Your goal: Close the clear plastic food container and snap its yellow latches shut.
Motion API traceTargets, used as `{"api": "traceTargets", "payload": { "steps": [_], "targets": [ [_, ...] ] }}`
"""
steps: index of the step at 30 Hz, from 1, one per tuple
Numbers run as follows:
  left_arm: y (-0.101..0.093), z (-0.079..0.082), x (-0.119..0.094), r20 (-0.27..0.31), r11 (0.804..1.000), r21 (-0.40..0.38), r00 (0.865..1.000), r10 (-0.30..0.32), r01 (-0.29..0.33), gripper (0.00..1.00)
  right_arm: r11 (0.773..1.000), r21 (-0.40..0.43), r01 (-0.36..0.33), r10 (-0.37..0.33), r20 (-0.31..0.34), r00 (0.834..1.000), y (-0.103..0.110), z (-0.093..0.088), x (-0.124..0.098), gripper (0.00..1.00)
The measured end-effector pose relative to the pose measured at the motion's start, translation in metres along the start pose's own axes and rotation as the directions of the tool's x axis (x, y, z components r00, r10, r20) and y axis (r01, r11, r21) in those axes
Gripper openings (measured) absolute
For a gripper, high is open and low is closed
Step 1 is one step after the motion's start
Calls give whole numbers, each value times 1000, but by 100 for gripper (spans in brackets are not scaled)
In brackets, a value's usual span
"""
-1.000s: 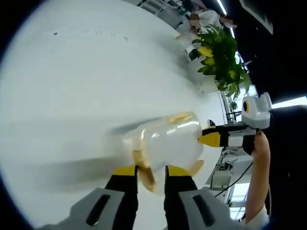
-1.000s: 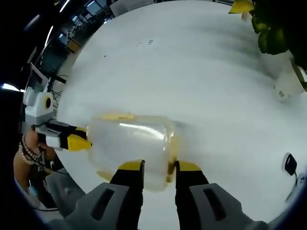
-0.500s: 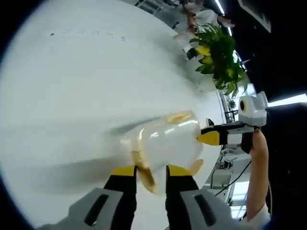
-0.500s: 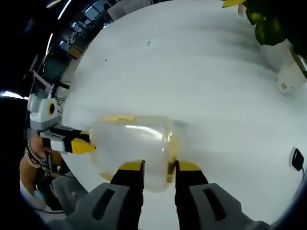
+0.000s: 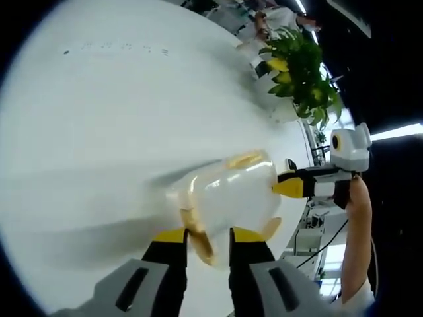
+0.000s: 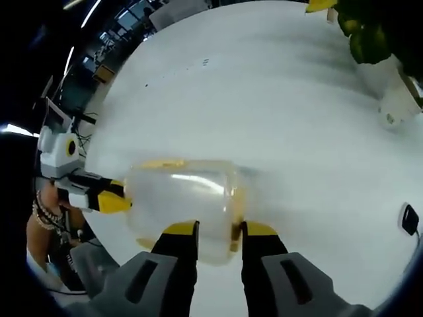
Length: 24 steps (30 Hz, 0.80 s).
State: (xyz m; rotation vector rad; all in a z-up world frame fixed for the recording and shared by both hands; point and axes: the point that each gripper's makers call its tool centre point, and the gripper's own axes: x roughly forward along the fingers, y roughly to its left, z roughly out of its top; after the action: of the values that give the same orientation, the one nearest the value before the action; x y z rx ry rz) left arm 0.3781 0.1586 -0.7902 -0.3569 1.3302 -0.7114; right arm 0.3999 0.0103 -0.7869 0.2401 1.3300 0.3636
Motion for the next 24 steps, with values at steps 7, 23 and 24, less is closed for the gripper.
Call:
{"api": "traceTargets", "payload": {
  "steps": [7,23,24],
  "targets": [
    [0,-3,-4,1,1000,28,1000,5,-5,17,998,-18,54,-54,10,998,2,0,-2,21],
    [5,6,-7,33,998,63,999,13,-16,18,999,-6,37,-37,21,999,6,-11,-4,21],
    [5,6,-7,35,998,64,999,13,-16,18,999,-9,34,-34,19,999,6,-10,-5,21]
  ]
}}
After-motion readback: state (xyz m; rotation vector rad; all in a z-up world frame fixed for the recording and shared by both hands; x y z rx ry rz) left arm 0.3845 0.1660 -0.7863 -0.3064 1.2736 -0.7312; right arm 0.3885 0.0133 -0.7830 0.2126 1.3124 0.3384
